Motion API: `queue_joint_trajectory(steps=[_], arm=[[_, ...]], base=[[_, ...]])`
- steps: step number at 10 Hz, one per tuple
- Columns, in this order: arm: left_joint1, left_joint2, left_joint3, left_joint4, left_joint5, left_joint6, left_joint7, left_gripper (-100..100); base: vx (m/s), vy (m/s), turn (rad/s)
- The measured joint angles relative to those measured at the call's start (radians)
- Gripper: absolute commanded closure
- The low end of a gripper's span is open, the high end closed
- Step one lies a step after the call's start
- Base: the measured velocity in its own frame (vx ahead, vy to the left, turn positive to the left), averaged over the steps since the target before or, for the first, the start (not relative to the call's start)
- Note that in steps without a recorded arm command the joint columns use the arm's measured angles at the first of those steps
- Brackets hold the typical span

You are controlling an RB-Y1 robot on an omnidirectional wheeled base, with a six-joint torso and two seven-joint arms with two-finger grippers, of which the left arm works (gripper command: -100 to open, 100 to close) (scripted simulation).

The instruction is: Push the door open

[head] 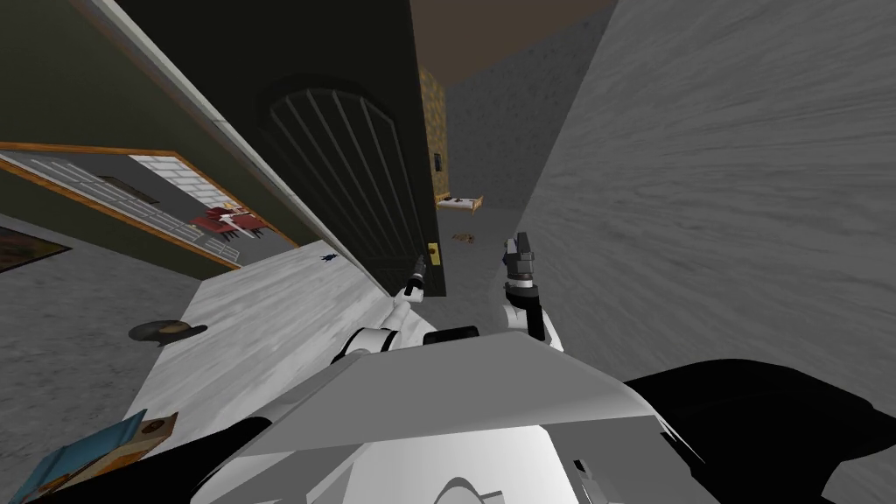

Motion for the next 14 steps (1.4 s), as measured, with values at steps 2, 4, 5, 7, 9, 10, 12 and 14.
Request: queue_joint_trajectory(steps=[2,4,5,7,9,10,12,14], arm=[[-0.005,-0.022,0.006,0.01,0.004,-0.002,-0.004,-100],[-0.001,-0.014,0.006,0.006,0.005,-0.001,-0.002,-100],[-0.003,-0.006,0.008,0.006,0.005,0.0,-0.002,-100],[-0.003,-0.001,0.013,0.01,0.006,-0.005,-0.007,-100],[-0.006,0.001,0.018,0.017,0.007,-0.01,-0.009,-100],[-0.006,-0.001,0.02,0.018,0.008,-0.011,-0.01,-100],[-0.008,-0.01,0.023,0.022,0.009,-0.015,-0.012,-100],[-0.01,-0.01,0.024,0.021,0.009,-0.016,-0.012,100]], base=[[-0.133,-0.077,0.024],[0.143,-0.042,-0.026],[0.189,-0.023,-0.012],[0.238,-0.027,-0.022],[0.23,-0.034,-0.025],[0.206,-0.03,-0.027],[0.123,-0.045,-0.013],[-0.018,0.008,-0.002]])
